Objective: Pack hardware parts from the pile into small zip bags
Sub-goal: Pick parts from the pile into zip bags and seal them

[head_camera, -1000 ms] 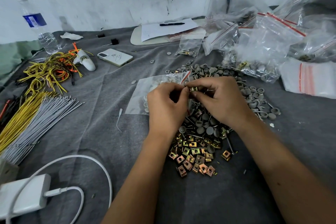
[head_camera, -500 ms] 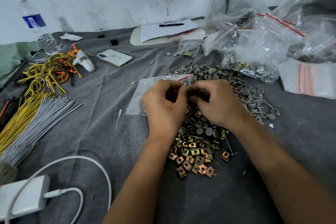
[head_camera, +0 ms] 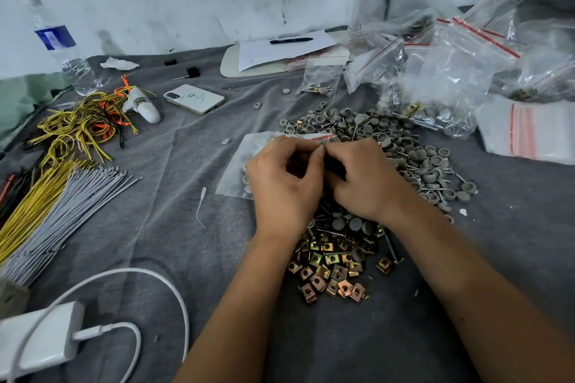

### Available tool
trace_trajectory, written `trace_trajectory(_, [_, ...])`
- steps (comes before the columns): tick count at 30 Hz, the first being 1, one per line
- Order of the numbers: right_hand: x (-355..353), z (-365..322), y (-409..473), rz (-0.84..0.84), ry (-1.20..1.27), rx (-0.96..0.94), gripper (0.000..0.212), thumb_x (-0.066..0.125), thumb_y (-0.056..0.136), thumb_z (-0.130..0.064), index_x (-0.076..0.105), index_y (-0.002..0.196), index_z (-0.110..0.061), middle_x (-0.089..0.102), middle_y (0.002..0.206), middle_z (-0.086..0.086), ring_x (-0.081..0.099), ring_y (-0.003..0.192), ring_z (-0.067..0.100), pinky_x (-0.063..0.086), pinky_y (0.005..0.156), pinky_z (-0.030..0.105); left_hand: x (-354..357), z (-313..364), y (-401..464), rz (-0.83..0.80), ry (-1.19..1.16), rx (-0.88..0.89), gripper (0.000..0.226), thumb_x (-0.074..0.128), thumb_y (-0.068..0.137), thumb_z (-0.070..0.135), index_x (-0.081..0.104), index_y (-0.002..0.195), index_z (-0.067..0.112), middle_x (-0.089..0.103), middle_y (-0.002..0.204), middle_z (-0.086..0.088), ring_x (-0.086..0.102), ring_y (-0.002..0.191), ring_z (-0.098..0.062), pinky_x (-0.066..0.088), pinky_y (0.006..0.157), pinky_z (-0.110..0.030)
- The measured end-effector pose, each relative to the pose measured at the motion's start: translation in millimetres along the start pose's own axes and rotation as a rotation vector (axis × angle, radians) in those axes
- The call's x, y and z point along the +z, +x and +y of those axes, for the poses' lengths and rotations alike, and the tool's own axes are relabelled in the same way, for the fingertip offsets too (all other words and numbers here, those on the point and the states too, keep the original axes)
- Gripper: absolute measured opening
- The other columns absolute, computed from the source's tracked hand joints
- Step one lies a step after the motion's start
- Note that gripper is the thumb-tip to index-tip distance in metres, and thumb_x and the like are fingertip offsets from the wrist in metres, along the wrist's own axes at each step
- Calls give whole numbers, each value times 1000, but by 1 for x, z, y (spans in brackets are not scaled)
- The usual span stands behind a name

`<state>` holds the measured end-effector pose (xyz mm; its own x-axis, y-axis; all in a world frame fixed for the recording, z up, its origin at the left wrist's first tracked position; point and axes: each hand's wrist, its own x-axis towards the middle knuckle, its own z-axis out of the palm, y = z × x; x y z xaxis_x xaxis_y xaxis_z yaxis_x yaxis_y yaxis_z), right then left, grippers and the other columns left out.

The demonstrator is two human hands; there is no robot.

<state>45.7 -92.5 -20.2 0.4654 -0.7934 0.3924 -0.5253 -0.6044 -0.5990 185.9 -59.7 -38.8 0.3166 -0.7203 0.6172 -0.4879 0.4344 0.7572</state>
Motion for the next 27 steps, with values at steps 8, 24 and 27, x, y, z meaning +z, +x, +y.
trace_trajectory(8, [0,-2,1,-29,-37,22,19,64,94,-7,74,110,-13,73,86,1,65,68,10,49,61,19,0,1,0,14,4,23,4,77,87,15,79,88,18,74,82,10,71,77,-13,60,69,-46])
trace_trajectory(24, [5,-11,-1,-29,-61,-3,30,49,101,-30,60,73,-36,55,53,-12,55,46,8,35,48,20,-4,4,0,68,-9,2,3,77,86,14,78,86,17,72,79,9,70,69,-14,59,64,-44])
trace_trajectory(27, [4,-6,-1,-10,-57,-14,12,61,97,-24,72,101,-23,68,73,-9,63,63,6,47,59,24,-4,4,0,84,1,9,2,77,87,15,79,87,14,73,78,7,68,68,-13,59,64,-42])
